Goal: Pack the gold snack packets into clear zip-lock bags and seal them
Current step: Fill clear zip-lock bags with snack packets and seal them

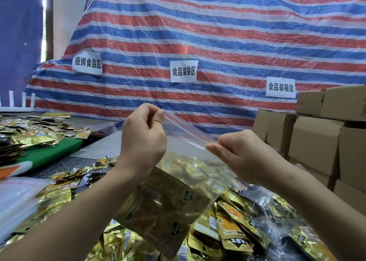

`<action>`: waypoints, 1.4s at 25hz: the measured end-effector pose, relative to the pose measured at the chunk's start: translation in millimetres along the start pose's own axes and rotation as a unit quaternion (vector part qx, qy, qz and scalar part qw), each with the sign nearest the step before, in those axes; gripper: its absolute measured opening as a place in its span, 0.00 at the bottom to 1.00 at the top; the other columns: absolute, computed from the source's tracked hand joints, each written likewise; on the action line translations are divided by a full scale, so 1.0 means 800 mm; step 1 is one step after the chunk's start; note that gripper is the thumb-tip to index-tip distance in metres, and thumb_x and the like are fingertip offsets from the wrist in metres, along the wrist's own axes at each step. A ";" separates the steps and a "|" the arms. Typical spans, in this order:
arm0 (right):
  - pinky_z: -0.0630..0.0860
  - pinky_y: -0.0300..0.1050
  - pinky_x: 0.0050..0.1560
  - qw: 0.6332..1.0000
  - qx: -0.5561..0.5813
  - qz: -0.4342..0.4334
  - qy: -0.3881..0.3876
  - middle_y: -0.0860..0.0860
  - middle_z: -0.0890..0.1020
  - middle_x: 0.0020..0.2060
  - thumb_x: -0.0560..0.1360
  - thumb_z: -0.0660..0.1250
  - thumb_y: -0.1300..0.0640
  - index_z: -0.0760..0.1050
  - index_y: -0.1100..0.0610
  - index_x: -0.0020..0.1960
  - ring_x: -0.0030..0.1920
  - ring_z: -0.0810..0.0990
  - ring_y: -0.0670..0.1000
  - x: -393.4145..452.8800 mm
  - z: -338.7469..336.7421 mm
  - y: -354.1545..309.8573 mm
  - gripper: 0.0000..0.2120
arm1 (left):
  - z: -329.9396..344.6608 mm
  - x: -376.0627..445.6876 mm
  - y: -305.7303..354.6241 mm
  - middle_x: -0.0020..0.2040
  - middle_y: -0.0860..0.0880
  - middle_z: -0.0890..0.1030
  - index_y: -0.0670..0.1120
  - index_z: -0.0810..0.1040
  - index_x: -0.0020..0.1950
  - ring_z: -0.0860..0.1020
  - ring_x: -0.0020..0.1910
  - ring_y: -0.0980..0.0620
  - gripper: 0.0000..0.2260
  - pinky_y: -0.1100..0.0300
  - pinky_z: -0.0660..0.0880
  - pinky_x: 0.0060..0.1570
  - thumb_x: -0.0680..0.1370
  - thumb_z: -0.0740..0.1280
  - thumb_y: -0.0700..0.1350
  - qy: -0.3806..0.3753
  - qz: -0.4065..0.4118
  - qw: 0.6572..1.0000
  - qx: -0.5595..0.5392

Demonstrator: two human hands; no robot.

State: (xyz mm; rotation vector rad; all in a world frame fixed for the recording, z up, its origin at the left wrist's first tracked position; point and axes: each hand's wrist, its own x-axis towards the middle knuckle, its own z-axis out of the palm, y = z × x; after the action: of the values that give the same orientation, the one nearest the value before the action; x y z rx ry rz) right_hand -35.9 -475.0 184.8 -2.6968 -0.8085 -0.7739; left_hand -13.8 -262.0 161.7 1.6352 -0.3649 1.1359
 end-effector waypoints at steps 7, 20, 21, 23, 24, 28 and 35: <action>0.64 0.39 0.27 0.993 0.107 -0.035 0.024 0.43 0.69 0.23 0.75 0.55 0.34 0.66 0.50 0.29 0.24 0.64 0.45 0.002 0.000 0.025 0.24 | 0.001 0.000 0.000 0.33 0.54 0.75 0.52 0.75 0.42 0.74 0.32 0.62 0.09 0.69 0.71 0.29 0.82 0.62 0.46 -0.034 -0.025 0.999 -0.028; 0.69 0.45 0.29 0.979 0.205 -0.004 0.025 0.52 0.78 0.28 0.78 0.67 0.49 0.83 0.54 0.43 0.28 0.70 0.48 0.023 -0.012 0.008 0.11 | 0.013 0.001 0.004 0.32 0.56 0.77 0.47 0.77 0.46 0.75 0.32 0.61 0.11 0.65 0.74 0.34 0.80 0.63 0.53 -0.134 -0.066 0.980 -0.132; 0.68 0.44 0.29 0.977 0.211 -0.003 0.013 0.50 0.77 0.27 0.78 0.67 0.50 0.83 0.54 0.43 0.27 0.70 0.47 0.024 -0.015 0.009 0.10 | 0.013 -0.002 0.001 0.31 0.56 0.77 0.48 0.78 0.46 0.75 0.32 0.61 0.13 0.67 0.74 0.34 0.78 0.64 0.57 -0.165 -0.080 0.970 -0.160; 0.67 0.41 0.27 0.979 0.204 -0.010 -0.014 0.49 0.77 0.26 0.78 0.68 0.52 0.83 0.54 0.42 0.26 0.68 0.45 0.023 -0.016 0.011 0.10 | 0.015 -0.007 -0.005 0.31 0.55 0.78 0.50 0.82 0.42 0.75 0.32 0.59 0.14 0.66 0.73 0.36 0.72 0.67 0.59 -0.215 -0.105 0.952 -0.189; 0.66 0.41 0.28 0.981 0.191 -0.016 -0.023 0.51 0.77 0.27 0.78 0.68 0.52 0.83 0.55 0.42 0.27 0.68 0.45 0.022 -0.014 0.012 0.10 | 0.018 -0.009 -0.008 0.31 0.53 0.79 0.50 0.83 0.39 0.75 0.32 0.58 0.13 0.65 0.73 0.37 0.71 0.68 0.58 -0.222 -0.114 0.950 -0.190; 0.67 0.40 0.28 0.984 0.174 -0.022 -0.029 0.49 0.76 0.26 0.75 0.66 0.41 0.83 0.52 0.42 0.26 0.69 0.45 0.015 -0.020 0.025 0.16 | 0.038 -0.015 -0.004 0.29 0.54 0.78 0.48 0.82 0.36 0.74 0.30 0.60 0.14 0.68 0.72 0.34 0.72 0.67 0.57 -0.176 -0.127 0.960 -0.174; 0.78 0.47 0.58 0.802 0.580 0.127 -0.070 0.57 0.83 0.56 0.58 0.73 0.25 0.72 0.55 0.69 0.58 0.82 0.53 -0.076 0.059 0.082 0.49 | 0.058 -0.006 0.015 0.28 0.55 0.73 0.46 0.80 0.41 0.69 0.29 0.59 0.12 0.64 0.69 0.31 0.80 0.66 0.52 -0.159 -0.101 0.972 -0.144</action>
State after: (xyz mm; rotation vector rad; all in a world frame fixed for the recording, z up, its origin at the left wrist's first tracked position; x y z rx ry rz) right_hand -22.0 -539.7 108.2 -1.6580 -0.6040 0.0617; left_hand -1.9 -308.9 165.3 1.5532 -0.5299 0.6345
